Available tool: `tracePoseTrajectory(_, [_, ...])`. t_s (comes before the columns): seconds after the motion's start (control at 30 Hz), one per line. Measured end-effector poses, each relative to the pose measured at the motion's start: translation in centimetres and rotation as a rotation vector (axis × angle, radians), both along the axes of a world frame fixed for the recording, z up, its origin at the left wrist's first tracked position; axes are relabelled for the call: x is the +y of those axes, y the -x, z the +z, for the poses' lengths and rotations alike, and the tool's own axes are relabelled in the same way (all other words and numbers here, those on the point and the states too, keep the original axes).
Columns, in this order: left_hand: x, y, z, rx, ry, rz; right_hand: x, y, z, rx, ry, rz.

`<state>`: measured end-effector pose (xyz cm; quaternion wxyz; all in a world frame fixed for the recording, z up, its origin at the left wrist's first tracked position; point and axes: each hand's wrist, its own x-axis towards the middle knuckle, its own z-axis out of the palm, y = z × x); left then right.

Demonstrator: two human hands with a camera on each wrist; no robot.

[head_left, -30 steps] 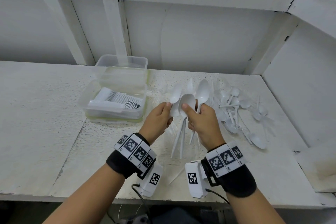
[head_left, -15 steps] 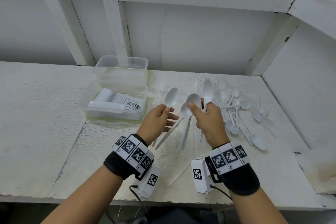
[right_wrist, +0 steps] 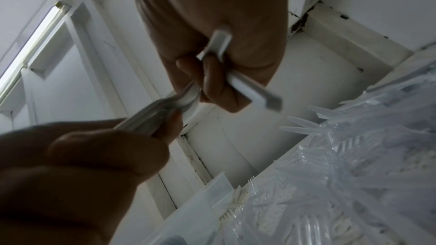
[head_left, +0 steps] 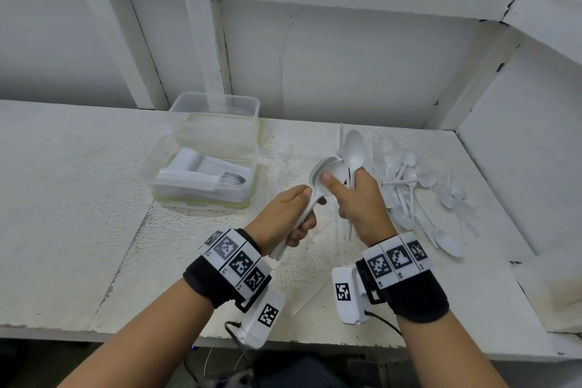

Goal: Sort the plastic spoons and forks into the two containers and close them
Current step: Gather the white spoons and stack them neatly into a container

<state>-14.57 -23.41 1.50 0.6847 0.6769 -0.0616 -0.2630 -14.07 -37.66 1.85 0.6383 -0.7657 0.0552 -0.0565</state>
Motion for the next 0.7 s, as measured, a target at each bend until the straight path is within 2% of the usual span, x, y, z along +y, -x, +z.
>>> tracePoseTrajectory(0.17, [0.1, 0.2, -0.3, 0.179, 0.121, -0.072, -0.3, 0.2, 0.2, 0.033, -0.048, -0.019])
tracePoseTrajectory(0.27, [0.6, 0.2, -0.2, 0.202, 0.168, -0.149, -0.4, 0.3, 0.1, 0.044, -0.06, -0.023])
tracePoseTrajectory(0.33, [0.8, 0.3, -0.2, 0.2, 0.183, -0.139, -0.2, 0.4, 0.0, 0.036, -0.061, -0.021])
tracePoseTrajectory(0.53, [0.2, 0.1, -1.0, 0.16, 0.166, 0.134, 0.2, 0.7, -0.3, 0.08, -0.006, -0.075])
tracePoseTrajectory(0.7, [-0.2, -0.1, -1.1, 0.173, 0.248, 0.301, 0.5, 1.2, -1.4, -0.022, 0.097, -0.135])
